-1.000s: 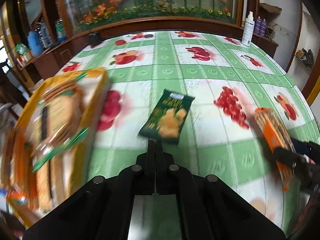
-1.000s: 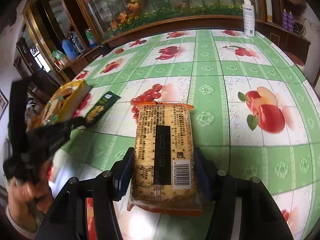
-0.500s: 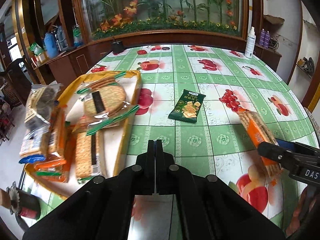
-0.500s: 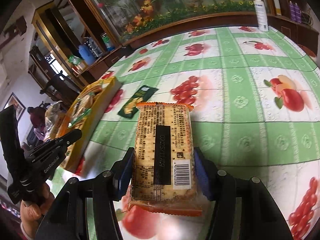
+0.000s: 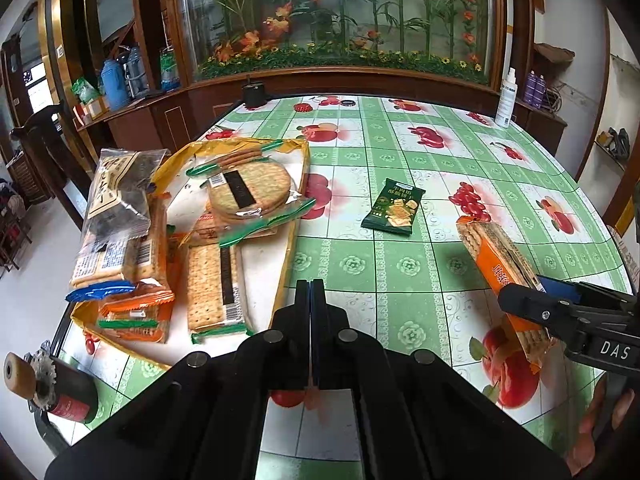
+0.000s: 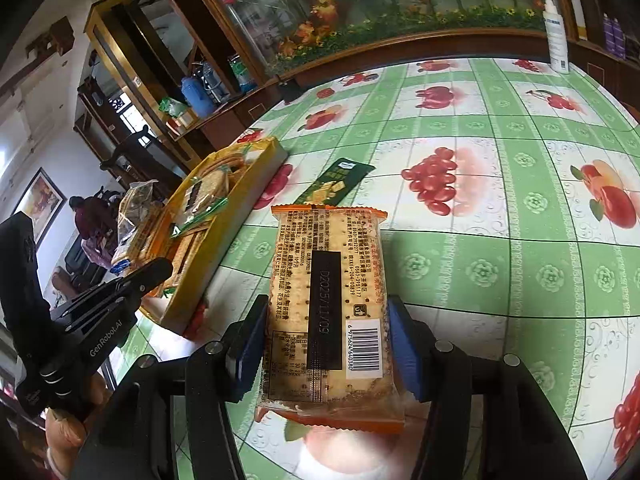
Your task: Organize snacks
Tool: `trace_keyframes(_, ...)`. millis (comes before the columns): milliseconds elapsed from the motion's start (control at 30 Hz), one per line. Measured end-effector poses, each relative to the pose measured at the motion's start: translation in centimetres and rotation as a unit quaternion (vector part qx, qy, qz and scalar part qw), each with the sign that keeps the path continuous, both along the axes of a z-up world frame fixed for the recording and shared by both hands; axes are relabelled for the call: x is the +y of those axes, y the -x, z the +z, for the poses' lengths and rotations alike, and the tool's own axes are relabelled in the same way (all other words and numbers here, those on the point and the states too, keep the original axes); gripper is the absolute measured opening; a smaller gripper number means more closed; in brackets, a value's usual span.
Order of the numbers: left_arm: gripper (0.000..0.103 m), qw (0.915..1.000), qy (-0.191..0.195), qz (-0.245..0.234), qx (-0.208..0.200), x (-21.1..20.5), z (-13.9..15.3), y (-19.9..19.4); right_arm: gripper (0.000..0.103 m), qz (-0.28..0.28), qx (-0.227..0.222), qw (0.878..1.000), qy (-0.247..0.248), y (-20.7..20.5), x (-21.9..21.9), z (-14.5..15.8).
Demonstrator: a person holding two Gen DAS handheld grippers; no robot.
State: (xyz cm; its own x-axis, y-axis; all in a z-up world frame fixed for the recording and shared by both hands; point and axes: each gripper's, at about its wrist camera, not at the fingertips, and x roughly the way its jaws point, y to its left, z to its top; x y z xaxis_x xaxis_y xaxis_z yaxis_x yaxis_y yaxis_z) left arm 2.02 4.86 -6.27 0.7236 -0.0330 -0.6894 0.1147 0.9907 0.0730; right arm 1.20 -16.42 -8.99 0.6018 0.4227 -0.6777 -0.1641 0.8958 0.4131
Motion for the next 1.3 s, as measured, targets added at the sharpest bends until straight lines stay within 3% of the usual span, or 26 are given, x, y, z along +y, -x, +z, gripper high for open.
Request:
trace_keyframes(433, 0.0, 0.9999, 0.008, -0.004, 0.006, 0.7, -0.1, 0.3, 0.058, 0.003, 0.001, 1.0, 0.022, 0.0, 1.0, -0.2)
trace_keyframes(533, 0.0, 0.9999, -0.007, -0.01, 0.003, -0.8, -0.4, -1.3, 0.058, -0.009, 0.0, 0.999, 0.043, -0.1, 0.8, -0.4)
trace_keyframes(633, 0.0, 0.9988, -0.038, -0.03, 0.01, -4.1, -1.2, -4.6, 0.058, -0.021, 0.006, 0.999, 0.034, -0.3, -0.1, -0.7)
trace_keyframes(733, 0.005, 0.9974, -0.044, -0.05, 0.026, -6.9, -2.0, -7.4, 0.058, -0.03, 0.008, 0.999, 0.03, -0.2, -0.9, -0.8)
trace_keyframes(833, 0.035, 0.9961, -0.054, -0.063, 0.032, -8.9, -2.5, -9.2, 0.058, -0.038, 0.007, 0.999, 0.033, 0.1, -1.7, -0.7)
trace_keyframes(900, 0.076, 0.9954, -0.069, -0.062, 0.026, -10.1, -2.9, -10.4, 0.058, -0.046, 0.009, 0.998, 0.033, 0.2, -2.5, -0.8)
trace_keyframes(933, 0.079, 0.995, -0.077, -0.061, 0.022, -10.5, -3.1, -11.0, 0.058, -0.051, 0.01, 0.998, 0.031, 0.3, -3.1, -0.8)
trace_keyframes(1100, 0.081, 0.993, -0.089, -0.064, 0.044, -11.2, -4.7, -13.6, 0.058, -0.066, 0.014, 0.997, 0.024, 0.4, -4.9, -1.0)
trace_keyframes(1167, 0.079, 0.994, -0.06, -0.072, 0.056, -11.0, -4.7, -14.4, 0.059, -0.071, 0.016, 0.997, 0.022, 0.5, -5.4, -1.1)
trace_keyframes(1233, 0.064, 0.9934, -0.036, -0.078, 0.076, -10.8, -4.8, -15.2, 0.059, -0.072, 0.016, 0.997, 0.019, 0.6, -5.6, -1.1)
trace_keyframes(1267, 0.047, 0.9934, -0.012, -0.081, 0.08, -10.7, -4.8, -15.6, 0.059, -0.073, 0.017, 0.997, 0.019, 0.5, -5.6, -1.2)
trace_keyframes(1300, 0.043, 0.9935, -0.007, -0.079, 0.082, -10.6, -4.8, -15.8, 0.059, -0.073, 0.017, 0.997, 0.018, 0.5, -5.6, -1.2)
